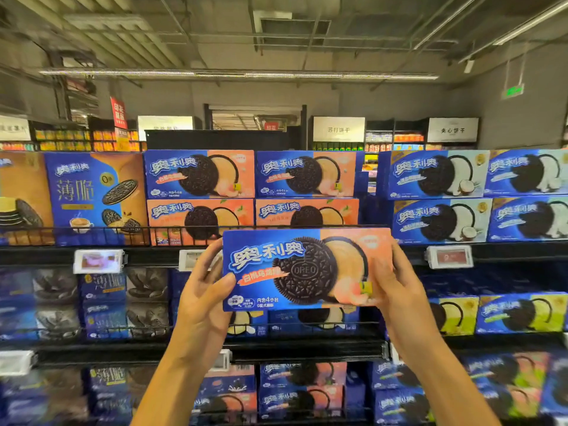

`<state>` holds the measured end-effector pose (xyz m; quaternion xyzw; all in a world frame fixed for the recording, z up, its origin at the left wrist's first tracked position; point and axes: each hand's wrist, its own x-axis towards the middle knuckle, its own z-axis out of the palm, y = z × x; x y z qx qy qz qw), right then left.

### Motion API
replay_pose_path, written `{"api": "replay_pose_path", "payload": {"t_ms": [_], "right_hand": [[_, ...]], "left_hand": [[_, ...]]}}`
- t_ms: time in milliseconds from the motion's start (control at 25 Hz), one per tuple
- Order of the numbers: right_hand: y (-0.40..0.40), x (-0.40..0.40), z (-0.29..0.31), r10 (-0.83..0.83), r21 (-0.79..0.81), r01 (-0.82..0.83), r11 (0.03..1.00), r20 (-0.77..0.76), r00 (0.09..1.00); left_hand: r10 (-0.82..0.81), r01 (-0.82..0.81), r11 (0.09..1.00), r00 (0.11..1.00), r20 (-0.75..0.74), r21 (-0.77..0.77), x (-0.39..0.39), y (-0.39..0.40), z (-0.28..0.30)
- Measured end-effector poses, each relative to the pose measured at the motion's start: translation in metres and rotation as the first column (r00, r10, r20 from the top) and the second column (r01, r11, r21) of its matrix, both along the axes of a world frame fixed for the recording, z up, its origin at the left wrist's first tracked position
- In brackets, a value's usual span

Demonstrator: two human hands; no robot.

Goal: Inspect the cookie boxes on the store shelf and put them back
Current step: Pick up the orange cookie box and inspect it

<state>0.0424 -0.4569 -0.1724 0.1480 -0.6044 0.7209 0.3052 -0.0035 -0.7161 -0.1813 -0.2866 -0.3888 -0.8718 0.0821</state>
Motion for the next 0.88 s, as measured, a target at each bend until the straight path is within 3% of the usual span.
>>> {"api": "replay_pose_path", "payload": {"t_ms": [160,360,560,880], "right_hand": [[0.014,0.015,-0.013,-0.136,0.126,0.132,0.983,0.025,0.990],[0.034,0.028,-0.020,-0.098,-0.011,0.099,0.995,0.025,0.995],[0.055,0.043,-0.027,-0.126,-0.052,0.126,0.991,0.001,0.992],[0.093,0.065,-0.055,0.180,-0.197,-0.171,0.965,0.028,0.983]], "left_hand": [[-0.045,0.044,0.999,0.998,0.035,0.030,0.016,0.025,-0.011],[0.007,-0.009,1.000,0.987,0.160,0.015,0.037,0.057,-0.020],[0.020,-0.017,1.000,0.984,0.176,-0.020,0.063,0.086,-0.028],[0.070,-0.080,0.996,0.968,0.241,0.033,0.102,0.122,-0.044]]}}
